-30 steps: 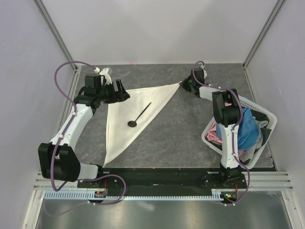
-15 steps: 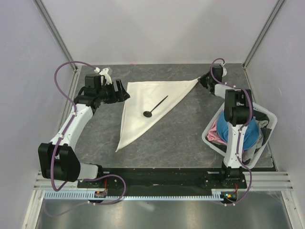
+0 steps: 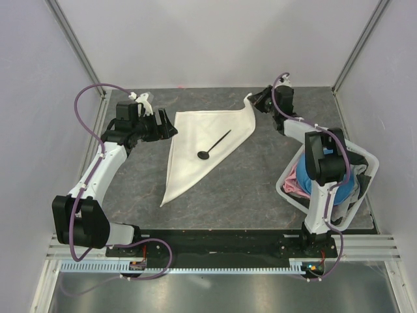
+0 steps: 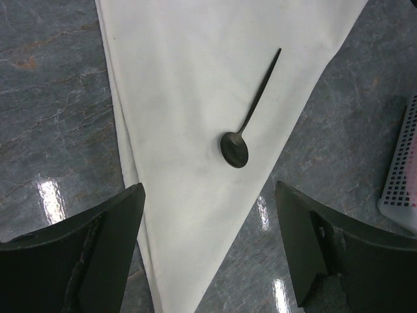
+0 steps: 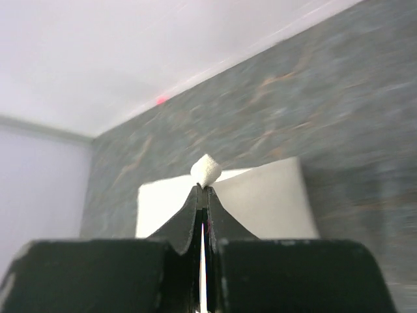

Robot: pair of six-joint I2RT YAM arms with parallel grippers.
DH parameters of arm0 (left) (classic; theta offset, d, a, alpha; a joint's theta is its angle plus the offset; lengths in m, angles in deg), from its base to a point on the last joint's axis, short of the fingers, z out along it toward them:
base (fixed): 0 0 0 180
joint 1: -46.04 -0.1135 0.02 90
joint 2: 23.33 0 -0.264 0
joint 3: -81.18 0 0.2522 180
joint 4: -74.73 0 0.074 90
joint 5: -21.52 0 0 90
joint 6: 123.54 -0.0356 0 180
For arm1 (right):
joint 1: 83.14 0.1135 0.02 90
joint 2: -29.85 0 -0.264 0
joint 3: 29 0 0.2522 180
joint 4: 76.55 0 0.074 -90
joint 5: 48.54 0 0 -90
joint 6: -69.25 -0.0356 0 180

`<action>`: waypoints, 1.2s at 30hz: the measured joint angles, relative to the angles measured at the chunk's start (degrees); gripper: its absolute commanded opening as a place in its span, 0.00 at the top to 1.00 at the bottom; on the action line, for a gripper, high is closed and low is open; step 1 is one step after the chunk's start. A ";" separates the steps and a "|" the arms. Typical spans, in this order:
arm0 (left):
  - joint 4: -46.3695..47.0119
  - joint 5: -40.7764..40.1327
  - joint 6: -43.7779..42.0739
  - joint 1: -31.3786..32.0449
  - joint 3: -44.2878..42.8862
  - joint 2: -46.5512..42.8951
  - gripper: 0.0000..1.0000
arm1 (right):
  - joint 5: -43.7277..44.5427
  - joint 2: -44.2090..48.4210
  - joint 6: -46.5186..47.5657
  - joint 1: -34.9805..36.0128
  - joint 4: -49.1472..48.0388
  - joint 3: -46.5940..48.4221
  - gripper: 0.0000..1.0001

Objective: Fold the napkin, place the utensils inside, and roll it up
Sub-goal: Fold the napkin

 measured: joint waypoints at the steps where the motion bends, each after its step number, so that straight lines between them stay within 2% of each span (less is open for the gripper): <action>1: -0.02 0.00 0.00 0.00 0.00 0.00 0.12 | -0.79 0.90 0.31 1.22 -0.81 -0.92 1.00; 12: 0.00 0.09 0.00 0.00 0.00 0.00 0.12 | -7.02 4.00 1.05 12.68 -2.36 -10.03 1.00; 36: 0.02 0.52 0.02 0.00 0.00 -0.48 0.12 | -9.79 5.86 -4.26 22.16 -5.84 -18.34 1.00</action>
